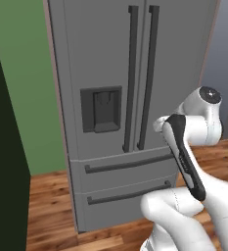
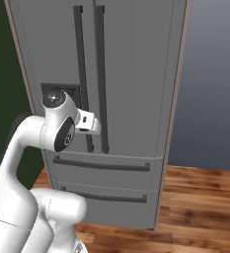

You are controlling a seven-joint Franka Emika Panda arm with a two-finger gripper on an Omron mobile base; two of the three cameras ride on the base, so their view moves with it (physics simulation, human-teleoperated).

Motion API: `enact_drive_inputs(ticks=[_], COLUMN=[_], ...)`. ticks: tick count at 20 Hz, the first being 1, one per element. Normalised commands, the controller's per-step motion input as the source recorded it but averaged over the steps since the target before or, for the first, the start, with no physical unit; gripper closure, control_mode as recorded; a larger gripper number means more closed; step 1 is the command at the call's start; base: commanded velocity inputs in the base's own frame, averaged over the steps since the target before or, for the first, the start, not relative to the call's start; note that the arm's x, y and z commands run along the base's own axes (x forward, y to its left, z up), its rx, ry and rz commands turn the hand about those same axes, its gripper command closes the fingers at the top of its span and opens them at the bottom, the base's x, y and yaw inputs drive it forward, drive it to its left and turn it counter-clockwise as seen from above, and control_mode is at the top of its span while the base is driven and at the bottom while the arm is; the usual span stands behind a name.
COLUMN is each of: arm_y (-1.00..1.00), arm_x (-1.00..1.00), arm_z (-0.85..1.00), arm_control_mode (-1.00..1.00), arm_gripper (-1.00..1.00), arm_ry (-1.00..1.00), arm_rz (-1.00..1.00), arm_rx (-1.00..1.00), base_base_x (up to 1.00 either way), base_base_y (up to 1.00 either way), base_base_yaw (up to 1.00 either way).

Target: Place one of the steaks on the plate and the other in the bowl. Then place the bowl in the fridge.

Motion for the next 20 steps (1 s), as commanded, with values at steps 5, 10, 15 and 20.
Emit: enact_drive_inputs(ticks=[5,10,15,20], arm_y=[0.0,-0.01,-0.01,-0.05], arm_x=[0.77,0.75,0.62,0.58], arm_z=[0.06,0.01,0.0,0.0], arm_control_mode=[-1.0,-1.0,-1.0,-1.0], arm_gripper=[-1.0,-1.0,-1.0,-1.0], arm_ry=[-0.15,0.03,0.0,0.0], arm_rz=[0.01,-0.08,0.0,0.0], arm_rx=[-0.13,-0.02,0.04,0.06], base_base_x=[0.0,0.0,0.0,0.0], base_base_y=[0.0,0.0,0.0,0.0], base_base_yaw=[0.0,0.0,0.0,0.0])
